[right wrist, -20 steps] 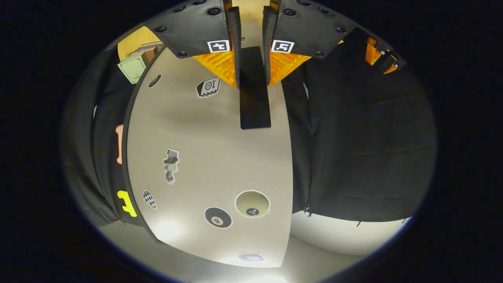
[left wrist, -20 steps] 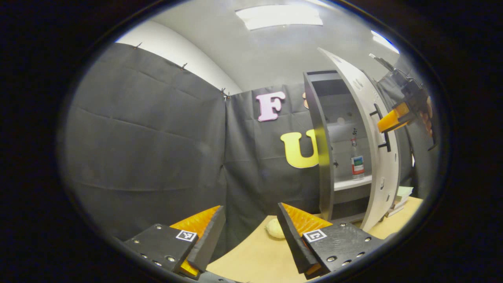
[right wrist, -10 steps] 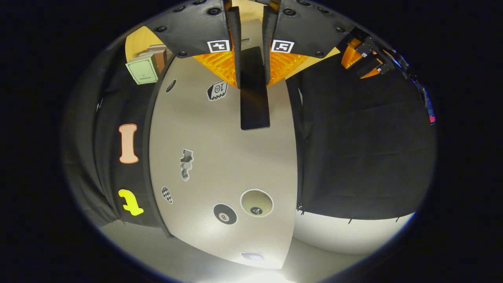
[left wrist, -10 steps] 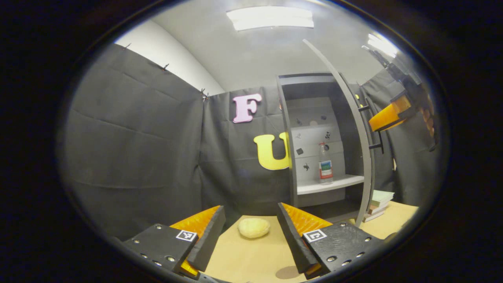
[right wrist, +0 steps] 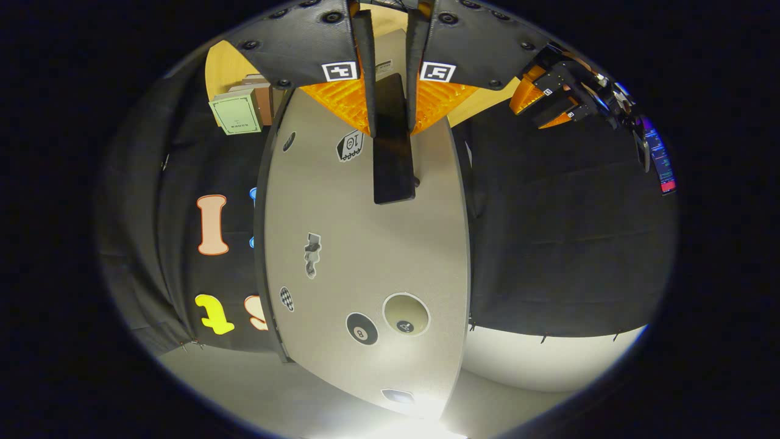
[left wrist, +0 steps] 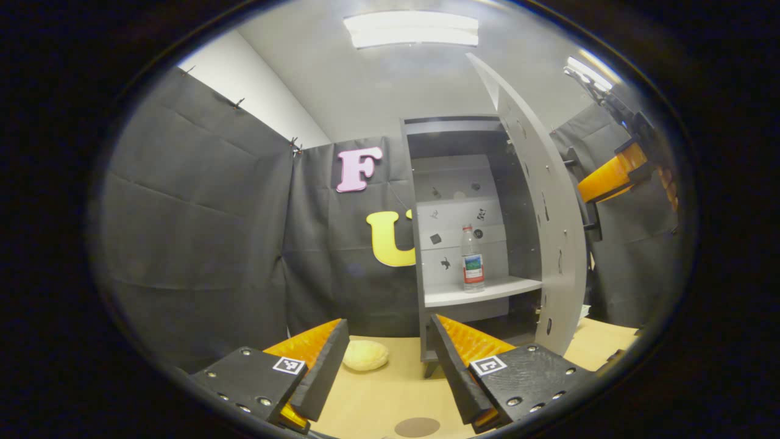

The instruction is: Open the cabinet door with the right hand, grasp the bottle in the cabinet with the left hand and place it on the coaster, then close the cabinet door with the right hand.

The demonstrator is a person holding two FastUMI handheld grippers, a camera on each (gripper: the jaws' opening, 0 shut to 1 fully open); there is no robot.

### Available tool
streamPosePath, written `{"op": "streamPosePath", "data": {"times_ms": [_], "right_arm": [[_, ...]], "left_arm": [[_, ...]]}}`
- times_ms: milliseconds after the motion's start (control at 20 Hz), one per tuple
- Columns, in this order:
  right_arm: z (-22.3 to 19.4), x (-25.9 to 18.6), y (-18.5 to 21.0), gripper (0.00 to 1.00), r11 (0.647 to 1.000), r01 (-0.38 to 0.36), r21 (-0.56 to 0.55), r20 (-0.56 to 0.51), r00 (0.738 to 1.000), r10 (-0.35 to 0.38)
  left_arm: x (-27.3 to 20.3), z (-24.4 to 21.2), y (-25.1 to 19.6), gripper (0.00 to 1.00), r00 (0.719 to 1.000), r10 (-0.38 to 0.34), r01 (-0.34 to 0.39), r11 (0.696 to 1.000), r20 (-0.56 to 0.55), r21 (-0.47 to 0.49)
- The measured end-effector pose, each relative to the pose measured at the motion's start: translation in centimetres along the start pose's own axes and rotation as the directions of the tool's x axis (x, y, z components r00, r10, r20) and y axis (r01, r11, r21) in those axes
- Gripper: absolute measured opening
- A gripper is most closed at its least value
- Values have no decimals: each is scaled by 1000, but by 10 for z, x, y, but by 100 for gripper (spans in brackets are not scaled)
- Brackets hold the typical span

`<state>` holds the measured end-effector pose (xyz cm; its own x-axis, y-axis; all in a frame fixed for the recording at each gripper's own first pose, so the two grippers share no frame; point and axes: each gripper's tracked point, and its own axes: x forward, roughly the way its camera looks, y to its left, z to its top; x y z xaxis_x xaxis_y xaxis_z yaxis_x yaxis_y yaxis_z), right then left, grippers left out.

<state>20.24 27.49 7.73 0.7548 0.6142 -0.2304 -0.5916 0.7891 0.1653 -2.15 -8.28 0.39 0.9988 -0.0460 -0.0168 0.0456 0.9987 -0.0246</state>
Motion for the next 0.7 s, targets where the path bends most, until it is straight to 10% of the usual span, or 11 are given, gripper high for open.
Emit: {"op": "streamPosePath", "data": {"times_ms": [700], "right_arm": [[-4,-14,-38,23,988,157,-3,-5,988,-157]], "left_arm": [[-9,14,-77,80,996,-92,92,996,11,5]]}}
